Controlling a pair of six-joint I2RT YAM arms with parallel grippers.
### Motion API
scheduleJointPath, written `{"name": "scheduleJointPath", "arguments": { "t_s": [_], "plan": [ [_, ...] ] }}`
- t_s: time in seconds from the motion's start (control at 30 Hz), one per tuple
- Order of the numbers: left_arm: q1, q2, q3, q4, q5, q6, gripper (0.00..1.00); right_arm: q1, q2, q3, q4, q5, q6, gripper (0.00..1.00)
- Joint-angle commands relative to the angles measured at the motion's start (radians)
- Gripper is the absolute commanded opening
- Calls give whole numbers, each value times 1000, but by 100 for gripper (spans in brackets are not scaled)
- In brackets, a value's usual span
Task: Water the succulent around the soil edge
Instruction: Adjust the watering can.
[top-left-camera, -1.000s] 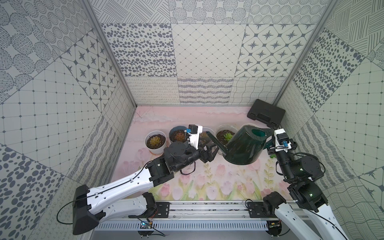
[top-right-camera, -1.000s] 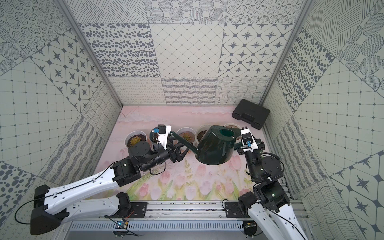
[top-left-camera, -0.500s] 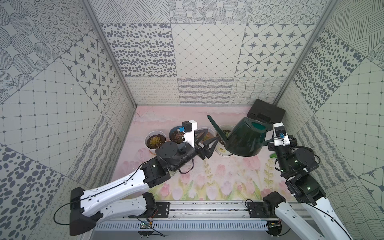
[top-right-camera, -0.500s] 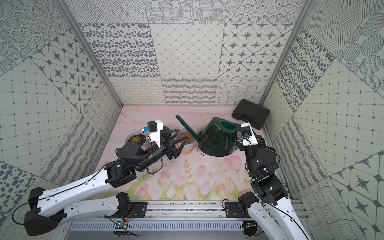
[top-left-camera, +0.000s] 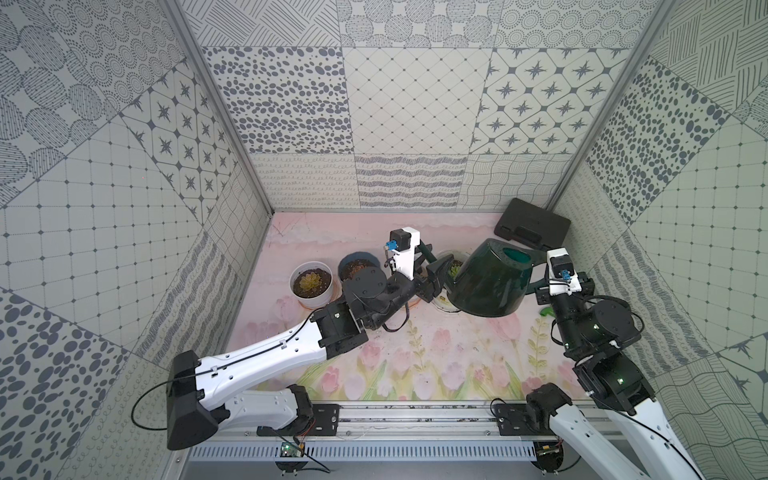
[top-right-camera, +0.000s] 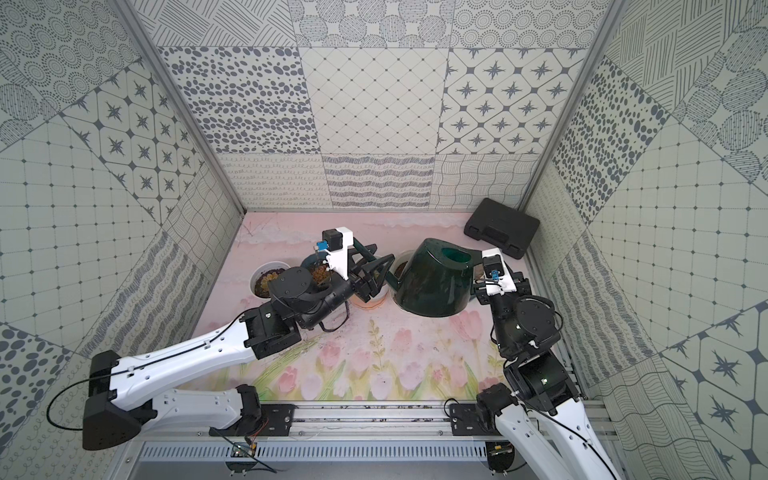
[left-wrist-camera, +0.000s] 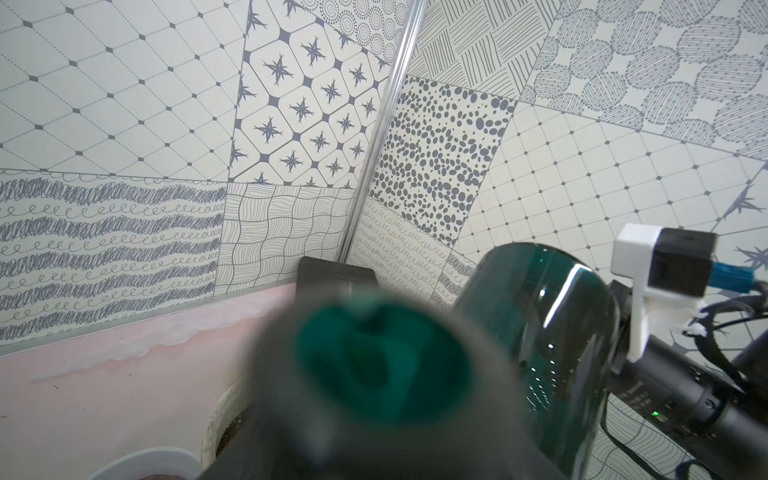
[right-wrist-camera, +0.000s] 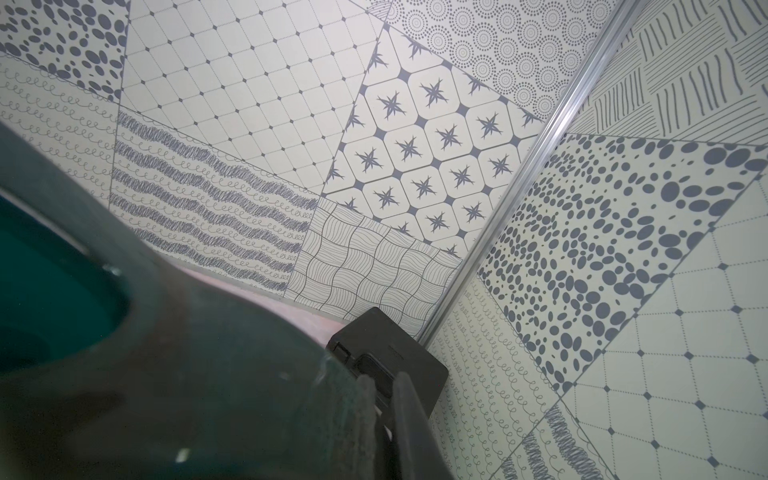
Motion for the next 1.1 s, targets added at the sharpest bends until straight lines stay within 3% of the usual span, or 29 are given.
{"name": "scheduleJointPath", "arguments": {
  "t_s": [0.0, 0.13, 0.2, 0.23, 0.27, 0.3, 0.43, 0.53, 0.63, 0.73, 1.07],
  "plan": [
    [-3, 40, 32, 97, -68, 33, 59, 6, -13, -4, 109, -26, 53, 0],
    [-2, 57, 33, 106, -109, 31, 44, 7, -2, 0, 108, -29, 62, 0],
    [-4, 62, 24, 123, -119, 33, 32, 9, 7, 4, 104, -32, 67, 0],
    [-1, 64, 19, 134, -122, 32, 22, 10, 13, 6, 101, -32, 72, 0],
    [-2, 67, 17, 142, -124, 29, 5, 11, 21, 9, 97, -34, 74, 0],
    [-2, 70, 16, 147, -127, 27, 0, 11, 29, 14, 89, -35, 78, 0],
    [-2, 82, -17, 227, -167, 18, 0, 11, 80, 63, 4, -54, 133, 0],
    [-1, 81, -48, 280, -207, -1, 0, 12, 119, 88, -72, -62, 197, 11],
    [4, 73, -61, 306, -248, -11, 0, 11, 135, 83, -115, -72, 261, 29],
    [25, 53, -82, 329, -259, -32, 0, 12, 136, 77, -151, -77, 321, 38],
    [105, -11, -142, 334, -226, -155, 0, 12, 148, 40, -219, -147, 456, 52]
  ]
}}
